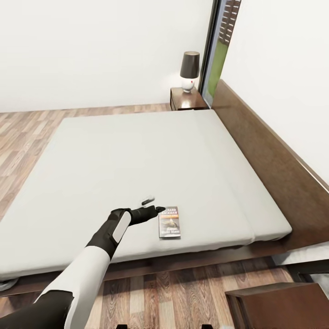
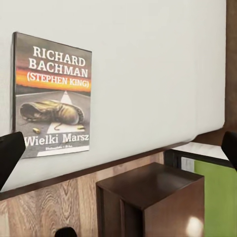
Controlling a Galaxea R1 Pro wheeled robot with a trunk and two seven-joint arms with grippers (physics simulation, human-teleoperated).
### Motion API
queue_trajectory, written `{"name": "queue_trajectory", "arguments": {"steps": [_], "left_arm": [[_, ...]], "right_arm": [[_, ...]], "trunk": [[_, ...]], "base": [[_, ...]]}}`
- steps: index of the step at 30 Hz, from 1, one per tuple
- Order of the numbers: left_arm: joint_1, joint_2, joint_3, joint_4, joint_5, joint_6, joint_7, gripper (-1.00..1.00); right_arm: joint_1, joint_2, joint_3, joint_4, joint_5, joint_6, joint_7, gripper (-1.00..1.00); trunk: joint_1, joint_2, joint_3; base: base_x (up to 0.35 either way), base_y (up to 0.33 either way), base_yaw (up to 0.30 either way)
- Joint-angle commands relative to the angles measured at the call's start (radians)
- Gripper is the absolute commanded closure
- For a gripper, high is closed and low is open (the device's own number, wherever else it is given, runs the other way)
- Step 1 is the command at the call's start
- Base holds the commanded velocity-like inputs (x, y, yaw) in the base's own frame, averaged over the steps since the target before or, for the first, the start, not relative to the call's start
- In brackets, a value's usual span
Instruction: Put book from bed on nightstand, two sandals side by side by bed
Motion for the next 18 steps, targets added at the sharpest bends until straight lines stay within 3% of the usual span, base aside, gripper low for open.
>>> {"name": "queue_trajectory", "arguments": {"steps": [1,18], "left_arm": [[0.000,0.000,0.001,-0.001,0.004,0.005,0.000,-1.00],[0.000,0.000,0.001,-0.002,0.004,0.005,0.000,-1.00]], "right_arm": [[0.000,0.000,-0.009,-0.001,0.009,0.003,0.004,-1.00],[0.000,0.000,-0.008,-0.001,0.009,-0.001,0.003,-1.00]], "trunk": [[0.000,-0.002,-0.003],[0.000,-0.002,-0.030]], "base": [[0.000,0.000,0.000],[0.000,0.000,0.000]]}}
